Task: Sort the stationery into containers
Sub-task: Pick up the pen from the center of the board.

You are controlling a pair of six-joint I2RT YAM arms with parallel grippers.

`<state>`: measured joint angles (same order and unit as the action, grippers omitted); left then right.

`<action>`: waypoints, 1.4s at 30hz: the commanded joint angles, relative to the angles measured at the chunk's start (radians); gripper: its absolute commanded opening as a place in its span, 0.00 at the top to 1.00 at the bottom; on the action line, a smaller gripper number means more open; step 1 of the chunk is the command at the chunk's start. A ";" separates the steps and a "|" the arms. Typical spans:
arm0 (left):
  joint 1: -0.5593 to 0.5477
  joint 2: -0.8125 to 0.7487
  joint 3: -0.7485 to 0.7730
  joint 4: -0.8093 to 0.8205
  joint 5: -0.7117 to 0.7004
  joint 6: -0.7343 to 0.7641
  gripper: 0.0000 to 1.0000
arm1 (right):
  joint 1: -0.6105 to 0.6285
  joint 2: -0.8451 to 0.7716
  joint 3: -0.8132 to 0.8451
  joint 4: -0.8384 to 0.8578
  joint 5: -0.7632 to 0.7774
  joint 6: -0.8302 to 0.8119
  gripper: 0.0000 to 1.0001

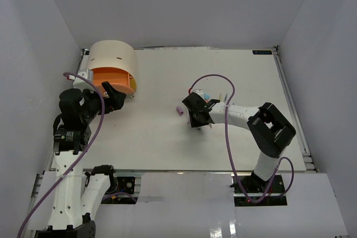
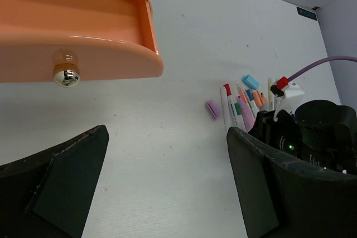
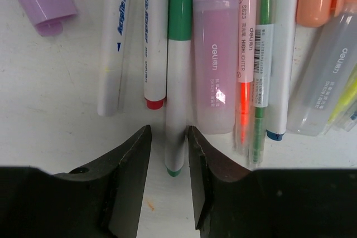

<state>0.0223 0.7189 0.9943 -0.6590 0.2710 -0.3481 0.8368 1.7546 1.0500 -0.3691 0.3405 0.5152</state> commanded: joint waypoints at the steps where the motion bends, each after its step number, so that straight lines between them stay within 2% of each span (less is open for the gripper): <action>1: -0.005 0.001 0.003 -0.005 -0.010 0.011 0.02 | -0.016 0.043 0.019 -0.007 0.031 -0.015 0.61; 7: -0.005 0.004 0.006 -0.007 -0.003 0.009 0.02 | -0.033 0.045 0.025 -0.007 0.037 -0.024 0.65; 11: -0.005 0.005 0.007 -0.007 0.020 0.008 0.02 | -0.039 0.025 0.018 -0.008 0.046 -0.026 0.76; 16: -0.005 0.002 0.020 -0.008 0.049 0.003 0.02 | -0.039 -0.003 0.019 -0.014 0.045 -0.035 0.80; 22: -0.005 0.008 0.023 -0.011 0.115 -0.009 0.02 | -0.036 -0.066 0.021 -0.031 0.038 -0.038 0.90; 27: -0.005 0.024 0.023 0.012 0.223 -0.058 0.02 | -0.028 -0.177 0.028 -0.037 0.008 -0.067 0.92; 32: -0.005 0.039 0.004 0.097 0.350 -0.166 0.02 | -0.018 -0.346 -0.004 0.048 -0.098 -0.104 0.92; 38: -0.097 0.105 0.015 0.226 0.341 -0.299 0.02 | -0.005 -0.524 -0.077 0.237 -0.251 -0.121 0.92; 42: -0.247 0.177 0.061 0.297 0.209 -0.348 0.02 | -0.001 -0.584 -0.099 0.317 -0.304 -0.126 0.92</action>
<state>-0.1486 0.8593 1.0031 -0.4530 0.5472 -0.6277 0.8284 1.2098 0.9688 -0.1745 0.1139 0.4091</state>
